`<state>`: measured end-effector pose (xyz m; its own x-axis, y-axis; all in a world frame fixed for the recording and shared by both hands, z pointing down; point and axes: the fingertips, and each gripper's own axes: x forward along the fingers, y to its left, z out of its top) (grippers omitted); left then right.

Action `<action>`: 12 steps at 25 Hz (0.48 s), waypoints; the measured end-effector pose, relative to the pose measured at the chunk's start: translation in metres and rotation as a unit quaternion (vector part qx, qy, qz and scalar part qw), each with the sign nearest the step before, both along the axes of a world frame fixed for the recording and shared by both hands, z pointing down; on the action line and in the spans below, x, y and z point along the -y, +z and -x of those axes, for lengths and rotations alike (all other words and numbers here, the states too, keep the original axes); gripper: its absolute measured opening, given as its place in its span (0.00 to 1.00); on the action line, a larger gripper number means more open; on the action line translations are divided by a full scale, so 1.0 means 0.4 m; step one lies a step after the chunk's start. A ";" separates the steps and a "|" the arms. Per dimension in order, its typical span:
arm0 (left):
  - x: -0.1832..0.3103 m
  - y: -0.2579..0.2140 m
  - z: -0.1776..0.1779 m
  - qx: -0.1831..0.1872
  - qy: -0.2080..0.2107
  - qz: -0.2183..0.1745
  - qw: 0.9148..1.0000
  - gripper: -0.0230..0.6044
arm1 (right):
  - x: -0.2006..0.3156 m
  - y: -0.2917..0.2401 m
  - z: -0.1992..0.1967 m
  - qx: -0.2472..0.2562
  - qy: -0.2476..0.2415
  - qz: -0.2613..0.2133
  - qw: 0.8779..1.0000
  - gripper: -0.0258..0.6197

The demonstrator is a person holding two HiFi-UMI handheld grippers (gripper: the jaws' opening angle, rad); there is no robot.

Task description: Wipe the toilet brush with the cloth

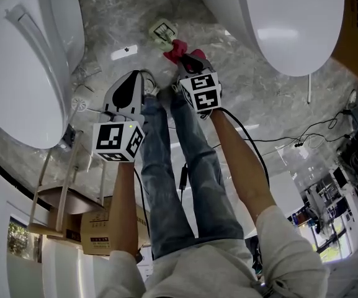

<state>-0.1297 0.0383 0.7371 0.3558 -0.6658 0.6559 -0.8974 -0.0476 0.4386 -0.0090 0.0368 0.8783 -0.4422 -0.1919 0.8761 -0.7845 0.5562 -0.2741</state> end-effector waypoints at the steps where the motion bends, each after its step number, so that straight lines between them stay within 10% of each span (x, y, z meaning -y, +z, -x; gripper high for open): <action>1: 0.001 0.000 0.000 0.000 0.000 0.000 1.000 0.07 | 0.000 0.015 -0.005 -0.004 0.006 0.010 1.000 0.13; 12: 0.002 -0.003 -0.013 -0.001 0.004 -0.001 1.000 0.07 | 0.025 0.001 -0.065 -0.017 0.016 -0.006 1.000 0.13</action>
